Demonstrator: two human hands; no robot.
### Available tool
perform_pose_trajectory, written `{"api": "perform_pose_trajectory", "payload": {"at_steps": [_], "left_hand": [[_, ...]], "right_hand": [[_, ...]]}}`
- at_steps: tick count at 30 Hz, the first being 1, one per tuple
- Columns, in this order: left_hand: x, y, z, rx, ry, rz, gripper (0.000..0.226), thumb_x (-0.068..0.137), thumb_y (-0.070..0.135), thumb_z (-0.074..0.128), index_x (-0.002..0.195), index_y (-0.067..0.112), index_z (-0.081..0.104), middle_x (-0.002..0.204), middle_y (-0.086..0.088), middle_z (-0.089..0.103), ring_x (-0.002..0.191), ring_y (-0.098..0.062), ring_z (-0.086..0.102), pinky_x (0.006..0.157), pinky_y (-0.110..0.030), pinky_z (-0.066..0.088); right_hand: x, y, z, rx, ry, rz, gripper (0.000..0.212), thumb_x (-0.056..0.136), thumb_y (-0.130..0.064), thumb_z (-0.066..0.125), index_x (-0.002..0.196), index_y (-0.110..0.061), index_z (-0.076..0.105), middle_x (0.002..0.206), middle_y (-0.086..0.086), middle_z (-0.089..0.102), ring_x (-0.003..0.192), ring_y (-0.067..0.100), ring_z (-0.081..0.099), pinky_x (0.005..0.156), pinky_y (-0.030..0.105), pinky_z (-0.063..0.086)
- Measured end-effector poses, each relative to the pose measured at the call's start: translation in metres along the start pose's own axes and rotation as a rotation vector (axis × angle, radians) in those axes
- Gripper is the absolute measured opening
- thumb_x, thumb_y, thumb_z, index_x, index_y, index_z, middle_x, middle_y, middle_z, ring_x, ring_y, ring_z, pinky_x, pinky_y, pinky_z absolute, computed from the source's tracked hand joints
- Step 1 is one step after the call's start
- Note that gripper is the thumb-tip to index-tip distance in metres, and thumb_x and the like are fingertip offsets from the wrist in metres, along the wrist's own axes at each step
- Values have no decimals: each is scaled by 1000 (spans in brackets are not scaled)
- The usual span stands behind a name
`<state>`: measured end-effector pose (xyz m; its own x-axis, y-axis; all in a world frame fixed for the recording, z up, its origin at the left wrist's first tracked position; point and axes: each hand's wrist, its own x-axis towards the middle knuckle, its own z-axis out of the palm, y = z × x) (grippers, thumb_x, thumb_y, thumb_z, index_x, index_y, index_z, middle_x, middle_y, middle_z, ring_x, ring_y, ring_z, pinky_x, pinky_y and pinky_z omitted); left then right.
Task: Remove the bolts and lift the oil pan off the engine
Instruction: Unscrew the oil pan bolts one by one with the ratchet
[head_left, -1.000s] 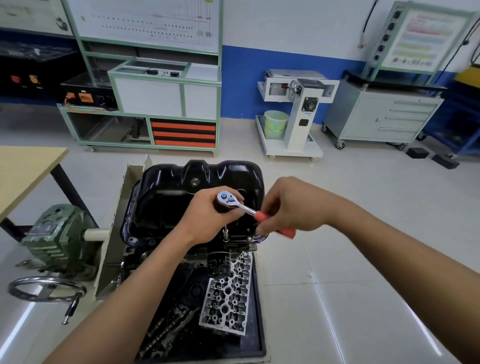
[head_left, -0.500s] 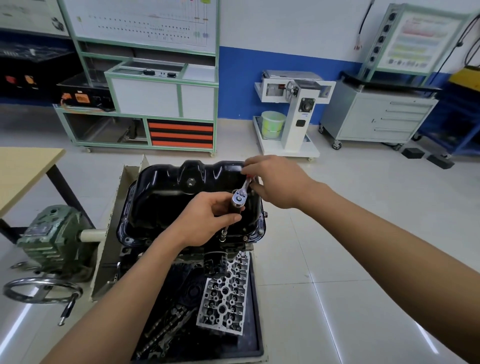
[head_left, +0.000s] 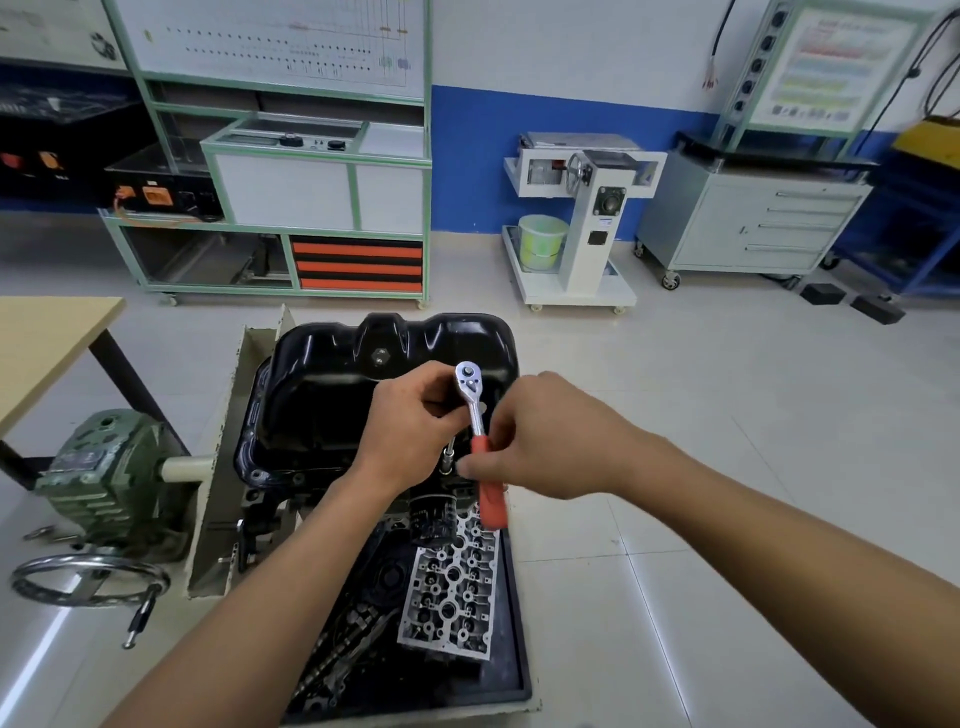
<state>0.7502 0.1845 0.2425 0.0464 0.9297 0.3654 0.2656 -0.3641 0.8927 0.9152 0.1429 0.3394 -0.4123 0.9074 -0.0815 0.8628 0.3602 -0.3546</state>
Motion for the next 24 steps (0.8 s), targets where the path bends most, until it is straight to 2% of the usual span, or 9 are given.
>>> {"api": "perform_pose_trajectory", "payload": {"at_steps": [1, 3, 6, 10, 13, 16, 18, 20, 24], "left_hand": [[-1, 0, 0, -3, 19, -3, 25, 79, 4, 84, 93, 22, 73, 84, 7, 76, 80, -13, 74, 76, -29, 61], [-2, 1, -2, 5, 51, -7, 24, 77, 8, 87, 90, 20, 71, 81, 8, 75, 76, -12, 73, 71, -23, 59], [-1, 3, -9, -2, 13, -47, 27, 76, 9, 89, 86, 22, 68, 81, 8, 75, 76, -10, 73, 73, -22, 59], [4, 5, -21, 26, -150, -56, 17, 84, 10, 83, 95, 18, 73, 87, 3, 74, 83, -11, 70, 80, -24, 55], [1, 9, -21, 27, -292, -59, 19, 87, 6, 78, 102, 17, 75, 95, 1, 76, 93, -13, 72, 87, -23, 56], [0, 13, -21, -24, -389, -91, 32, 89, -2, 73, 108, 23, 73, 104, 2, 77, 102, -9, 72, 91, -19, 54], [2, 14, -21, -16, -423, -100, 33, 91, -2, 71, 111, 24, 71, 107, 5, 76, 105, -8, 71, 94, -19, 54], [4, 13, -20, -7, -399, -107, 28, 91, -1, 72, 111, 18, 72, 105, 2, 76, 103, -11, 72, 93, -23, 56], [3, 10, -15, -20, -261, -95, 23, 85, 2, 80, 103, 14, 73, 95, -3, 77, 90, -18, 74, 86, -26, 59]], "right_hand": [[1, -3, 3, 19, 16, -7, 50, 78, -50, 75, 46, -18, 55, 43, -16, 49, 47, -2, 49, 46, 26, 30], [5, -4, 3, 45, 7, -4, 47, 77, -48, 77, 50, -14, 60, 40, -8, 46, 42, 5, 45, 45, 25, 31], [9, 4, -12, 28, -48, 13, 30, 76, -43, 81, 65, -16, 74, 43, -9, 54, 40, 6, 46, 42, 18, 34], [18, 20, -29, -26, 19, 9, 5, 80, -30, 79, 82, -25, 80, 65, -8, 70, 54, 6, 61, 56, 23, 48], [32, 28, -36, -163, 118, -27, 11, 84, -22, 74, 91, -29, 80, 77, -8, 68, 69, 14, 60, 67, 30, 53], [49, 34, -40, -268, 121, -58, 17, 89, -15, 64, 90, -27, 76, 83, 0, 68, 84, 26, 60, 72, 35, 53], [58, 34, -38, -272, 141, -75, 27, 92, -11, 60, 107, -26, 76, 100, 5, 72, 98, 28, 61, 82, 39, 53], [63, 31, -35, -289, 161, -115, 32, 93, -8, 56, 115, -24, 73, 109, 4, 70, 105, 29, 60, 85, 41, 51], [59, 33, -26, -336, 188, -119, 18, 93, -20, 55, 104, -21, 70, 106, 2, 66, 99, 31, 59, 77, 39, 50]]}}
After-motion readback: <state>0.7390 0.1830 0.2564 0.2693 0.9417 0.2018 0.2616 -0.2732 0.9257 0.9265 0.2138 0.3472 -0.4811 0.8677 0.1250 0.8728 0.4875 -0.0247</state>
